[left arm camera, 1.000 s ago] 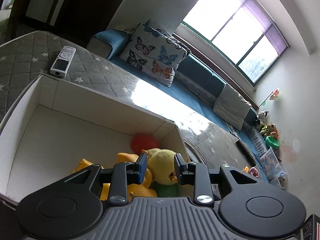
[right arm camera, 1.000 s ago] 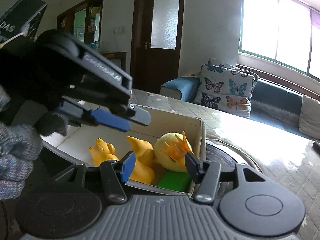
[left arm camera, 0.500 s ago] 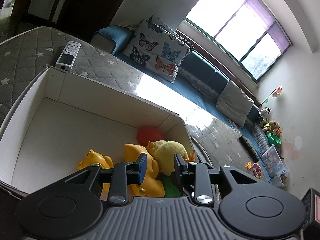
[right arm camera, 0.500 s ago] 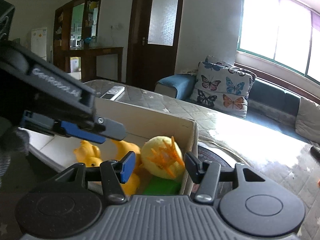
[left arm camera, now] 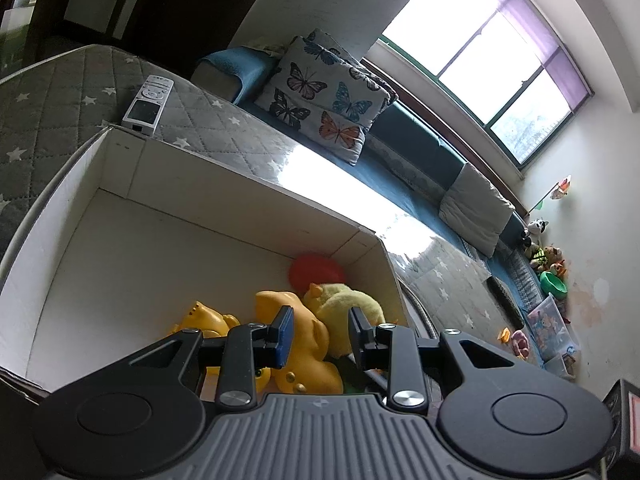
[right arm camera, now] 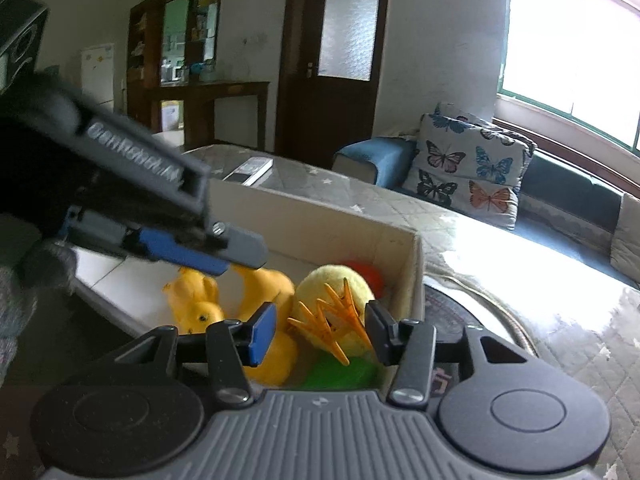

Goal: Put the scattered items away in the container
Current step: 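Carry the plush chick into the white box and open the left tool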

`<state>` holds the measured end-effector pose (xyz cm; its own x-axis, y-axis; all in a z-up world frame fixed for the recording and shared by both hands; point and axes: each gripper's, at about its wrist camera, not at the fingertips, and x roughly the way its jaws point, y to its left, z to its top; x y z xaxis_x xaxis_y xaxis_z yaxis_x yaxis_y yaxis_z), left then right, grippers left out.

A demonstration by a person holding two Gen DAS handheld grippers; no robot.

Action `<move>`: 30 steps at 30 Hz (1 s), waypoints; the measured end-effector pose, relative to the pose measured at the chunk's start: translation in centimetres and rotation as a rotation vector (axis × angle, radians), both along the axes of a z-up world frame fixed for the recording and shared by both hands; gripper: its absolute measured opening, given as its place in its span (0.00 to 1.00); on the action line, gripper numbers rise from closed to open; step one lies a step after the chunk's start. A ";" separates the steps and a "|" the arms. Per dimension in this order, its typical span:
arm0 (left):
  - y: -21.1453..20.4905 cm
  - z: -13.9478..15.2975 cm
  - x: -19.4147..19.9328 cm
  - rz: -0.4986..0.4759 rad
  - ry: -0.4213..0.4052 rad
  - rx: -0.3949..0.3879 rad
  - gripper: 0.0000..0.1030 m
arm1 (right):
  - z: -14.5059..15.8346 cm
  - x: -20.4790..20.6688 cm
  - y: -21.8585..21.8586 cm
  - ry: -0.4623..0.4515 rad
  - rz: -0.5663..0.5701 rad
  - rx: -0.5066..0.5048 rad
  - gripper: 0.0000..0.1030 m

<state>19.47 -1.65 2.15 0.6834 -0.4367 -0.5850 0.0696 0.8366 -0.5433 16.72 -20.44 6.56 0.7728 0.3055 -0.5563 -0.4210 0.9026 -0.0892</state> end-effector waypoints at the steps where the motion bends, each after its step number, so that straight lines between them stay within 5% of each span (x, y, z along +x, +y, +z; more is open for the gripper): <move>1: 0.0 0.0 0.0 0.000 0.001 0.000 0.30 | -0.1 -0.2 0.2 0.007 0.012 0.000 0.44; 11: 0.4 -0.2 -0.4 0.014 0.011 -0.002 0.30 | -0.3 0.5 -0.3 0.106 0.062 0.083 0.41; 30: 1.8 0.6 -2.4 0.048 -0.003 0.026 0.30 | 0.5 0.9 -0.5 0.081 0.062 0.137 0.50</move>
<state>17.04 0.17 2.75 0.7050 -0.3882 -0.5935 0.0304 0.8527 -0.5215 17.62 -20.92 7.11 0.7043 0.4285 -0.5660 -0.4771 0.8761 0.0697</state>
